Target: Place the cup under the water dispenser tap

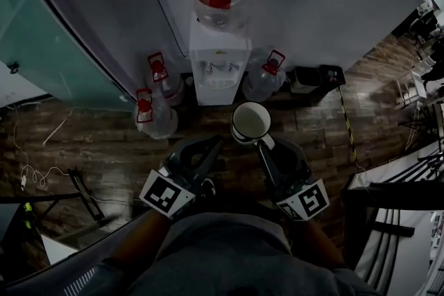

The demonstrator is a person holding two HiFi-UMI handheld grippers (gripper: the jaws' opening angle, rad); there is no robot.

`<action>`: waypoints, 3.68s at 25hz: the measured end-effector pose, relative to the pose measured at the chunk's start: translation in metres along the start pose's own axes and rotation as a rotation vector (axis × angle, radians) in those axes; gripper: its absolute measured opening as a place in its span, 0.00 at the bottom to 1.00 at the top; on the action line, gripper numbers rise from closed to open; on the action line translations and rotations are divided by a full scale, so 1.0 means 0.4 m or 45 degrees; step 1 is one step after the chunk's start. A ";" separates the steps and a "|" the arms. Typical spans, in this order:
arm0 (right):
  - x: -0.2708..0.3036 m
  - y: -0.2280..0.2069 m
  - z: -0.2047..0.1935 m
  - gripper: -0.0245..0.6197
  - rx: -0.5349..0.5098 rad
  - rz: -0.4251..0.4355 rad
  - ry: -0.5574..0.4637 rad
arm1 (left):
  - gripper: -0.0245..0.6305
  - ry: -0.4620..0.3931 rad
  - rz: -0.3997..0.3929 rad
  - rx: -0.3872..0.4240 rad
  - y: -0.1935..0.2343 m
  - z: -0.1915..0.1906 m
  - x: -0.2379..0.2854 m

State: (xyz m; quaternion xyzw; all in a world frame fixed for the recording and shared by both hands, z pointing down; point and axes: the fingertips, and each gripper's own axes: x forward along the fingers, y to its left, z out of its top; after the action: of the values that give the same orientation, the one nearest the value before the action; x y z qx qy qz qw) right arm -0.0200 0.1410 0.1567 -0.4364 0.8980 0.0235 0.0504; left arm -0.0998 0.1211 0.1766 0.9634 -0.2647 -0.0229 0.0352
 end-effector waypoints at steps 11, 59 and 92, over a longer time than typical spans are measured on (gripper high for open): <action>0.116 -0.128 -0.043 0.13 0.011 -0.008 -0.024 | 0.05 0.077 0.031 -0.057 0.147 -0.038 0.103; 0.520 -0.641 -1.063 0.13 0.141 0.144 0.036 | 0.05 0.125 0.419 -0.158 0.830 -0.899 0.523; 0.507 -0.714 -1.599 0.13 -0.014 0.007 0.052 | 0.05 0.034 0.343 -0.090 0.895 -1.360 0.642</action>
State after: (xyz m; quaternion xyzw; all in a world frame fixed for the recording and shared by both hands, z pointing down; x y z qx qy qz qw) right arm 0.0352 -0.2492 0.7705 -0.4347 0.8999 0.0197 0.0293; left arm -0.0271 -0.2870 0.7406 0.9176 -0.3900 -0.0147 0.0753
